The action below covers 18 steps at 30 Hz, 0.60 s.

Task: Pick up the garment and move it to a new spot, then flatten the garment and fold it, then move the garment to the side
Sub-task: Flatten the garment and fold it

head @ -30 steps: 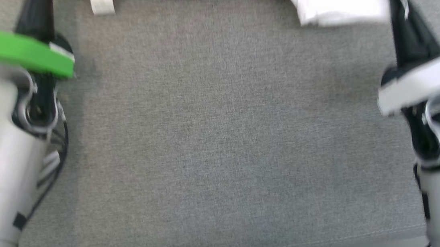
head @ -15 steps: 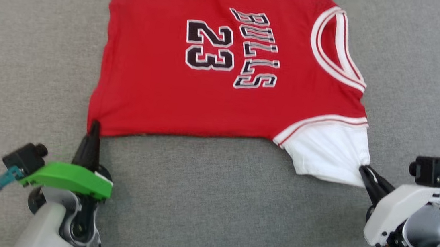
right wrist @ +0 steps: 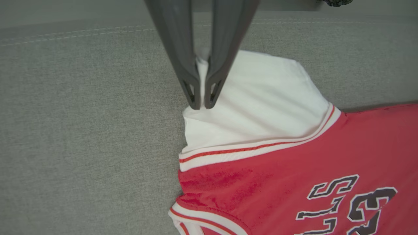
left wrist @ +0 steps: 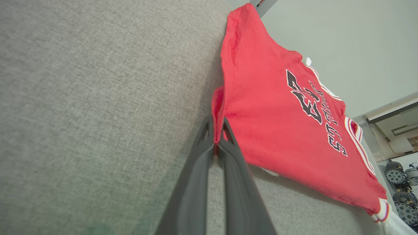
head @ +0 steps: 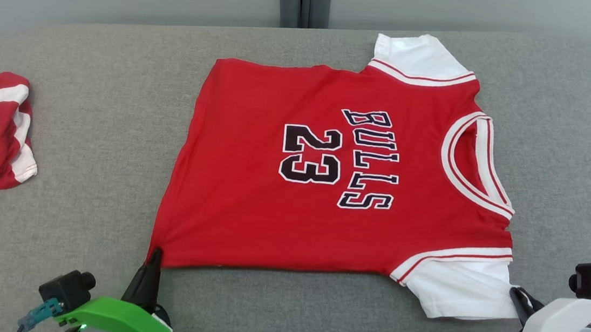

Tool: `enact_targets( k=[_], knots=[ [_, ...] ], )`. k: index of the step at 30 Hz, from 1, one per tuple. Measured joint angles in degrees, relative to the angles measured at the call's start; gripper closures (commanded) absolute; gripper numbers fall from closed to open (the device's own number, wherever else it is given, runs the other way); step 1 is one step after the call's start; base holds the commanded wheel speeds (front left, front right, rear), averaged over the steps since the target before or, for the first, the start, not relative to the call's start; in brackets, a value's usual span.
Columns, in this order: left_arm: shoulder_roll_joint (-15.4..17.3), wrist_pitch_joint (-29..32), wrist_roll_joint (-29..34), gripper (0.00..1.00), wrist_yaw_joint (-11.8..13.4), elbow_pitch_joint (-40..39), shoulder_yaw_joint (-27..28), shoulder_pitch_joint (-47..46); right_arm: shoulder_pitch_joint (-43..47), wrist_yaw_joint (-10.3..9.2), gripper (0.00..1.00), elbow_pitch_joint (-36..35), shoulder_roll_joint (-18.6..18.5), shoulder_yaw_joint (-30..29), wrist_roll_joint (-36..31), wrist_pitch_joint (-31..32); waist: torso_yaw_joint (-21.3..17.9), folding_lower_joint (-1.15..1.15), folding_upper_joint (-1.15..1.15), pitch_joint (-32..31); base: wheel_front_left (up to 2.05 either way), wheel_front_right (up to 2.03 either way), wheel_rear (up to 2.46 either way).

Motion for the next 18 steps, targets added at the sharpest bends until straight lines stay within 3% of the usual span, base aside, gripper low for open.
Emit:
enact_targets(
  k=[8, 18],
  knots=[
    [-0.62, 1.86, 0.14, 1.0, 0.0, -0.43, -1.65, -8.79, -9.07, -0.01, 1.0, -1.02, -3.16, 3.12, 1.46, -1.63, 0.47, 0.0, 0.0, 0.37, 0.0, 0.0, 0.0],
    [-3.02, 7.01, 0.88, 1.0, 2.7, 6.97, -3.08, -22.74, -26.6, -0.01, 1.0, 9.44, -9.47, 9.2, 2.96, -7.48, 0.11, 0.0, 0.0, 4.36, 0.0, 0.0, 0.0]
  ],
)
